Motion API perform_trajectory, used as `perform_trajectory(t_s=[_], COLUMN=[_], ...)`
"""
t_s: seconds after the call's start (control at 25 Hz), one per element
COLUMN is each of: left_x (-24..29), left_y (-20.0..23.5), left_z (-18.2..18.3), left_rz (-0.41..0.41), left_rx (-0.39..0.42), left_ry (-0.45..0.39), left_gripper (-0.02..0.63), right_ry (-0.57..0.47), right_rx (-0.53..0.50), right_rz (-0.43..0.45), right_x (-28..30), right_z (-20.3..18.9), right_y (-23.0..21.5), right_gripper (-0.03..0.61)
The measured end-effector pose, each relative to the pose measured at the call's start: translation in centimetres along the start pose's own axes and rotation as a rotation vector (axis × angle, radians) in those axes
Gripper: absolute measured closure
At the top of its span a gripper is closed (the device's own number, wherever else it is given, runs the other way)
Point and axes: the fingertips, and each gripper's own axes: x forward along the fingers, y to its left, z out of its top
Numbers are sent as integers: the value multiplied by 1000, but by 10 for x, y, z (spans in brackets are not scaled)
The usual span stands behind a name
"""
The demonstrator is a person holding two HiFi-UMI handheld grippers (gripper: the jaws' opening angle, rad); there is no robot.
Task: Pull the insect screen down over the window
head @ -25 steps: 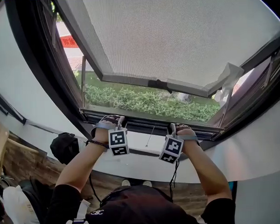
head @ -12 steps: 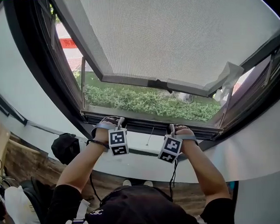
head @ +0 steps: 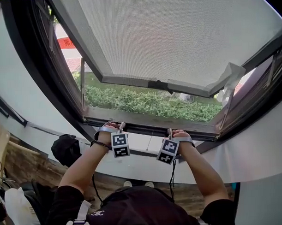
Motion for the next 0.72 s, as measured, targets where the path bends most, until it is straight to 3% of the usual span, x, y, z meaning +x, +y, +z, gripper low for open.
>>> perform_trajectory(t_s=[0.24, 0.48, 0.72], left_x=[-3, 20, 38], left_y=[-7, -21, -15], left_z=[3, -2, -3], left_rz=[-65, -78, 21], left_rx=[-5, 17, 31], left_ry=[17, 32, 22], left_gripper=[591, 591, 592], right_ry=[-42, -31, 56], right_rx=[19, 46, -55], right_rz=[0, 49, -157], right_x=[14, 15, 51], right_z=[3, 6, -8], right_y=[1, 14, 10], right_gripper=[555, 554, 554])
